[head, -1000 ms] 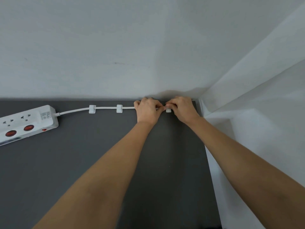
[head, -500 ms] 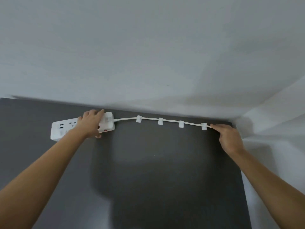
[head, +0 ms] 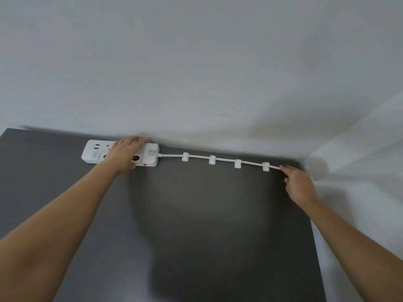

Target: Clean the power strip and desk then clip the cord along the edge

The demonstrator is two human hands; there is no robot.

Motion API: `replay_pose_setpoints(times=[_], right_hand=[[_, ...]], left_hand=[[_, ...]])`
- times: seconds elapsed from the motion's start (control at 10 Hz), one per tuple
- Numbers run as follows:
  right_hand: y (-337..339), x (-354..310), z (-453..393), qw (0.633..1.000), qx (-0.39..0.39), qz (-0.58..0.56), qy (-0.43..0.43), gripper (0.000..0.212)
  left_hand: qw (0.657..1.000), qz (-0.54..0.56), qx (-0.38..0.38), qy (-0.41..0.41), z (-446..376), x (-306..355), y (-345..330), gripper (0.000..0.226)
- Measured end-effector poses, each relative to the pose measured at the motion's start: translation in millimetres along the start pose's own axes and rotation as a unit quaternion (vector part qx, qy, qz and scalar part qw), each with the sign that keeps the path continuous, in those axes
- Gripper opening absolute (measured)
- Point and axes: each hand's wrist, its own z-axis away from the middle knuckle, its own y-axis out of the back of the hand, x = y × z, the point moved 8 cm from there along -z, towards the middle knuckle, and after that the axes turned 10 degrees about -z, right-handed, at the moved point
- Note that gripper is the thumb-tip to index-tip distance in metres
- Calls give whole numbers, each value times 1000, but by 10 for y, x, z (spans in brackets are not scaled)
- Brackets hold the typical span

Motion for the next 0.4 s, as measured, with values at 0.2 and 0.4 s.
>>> replay_pose_setpoints(times=[0.2,0.4], right_hand=[[902,-392,926,987,62,-128,76,47],[2476,-1152,2374,936,183,-251,166,30]], left_hand=[[964,155,171,132,1059,105,-19,79],[865,263,263,336,3232,101,-674,57]])
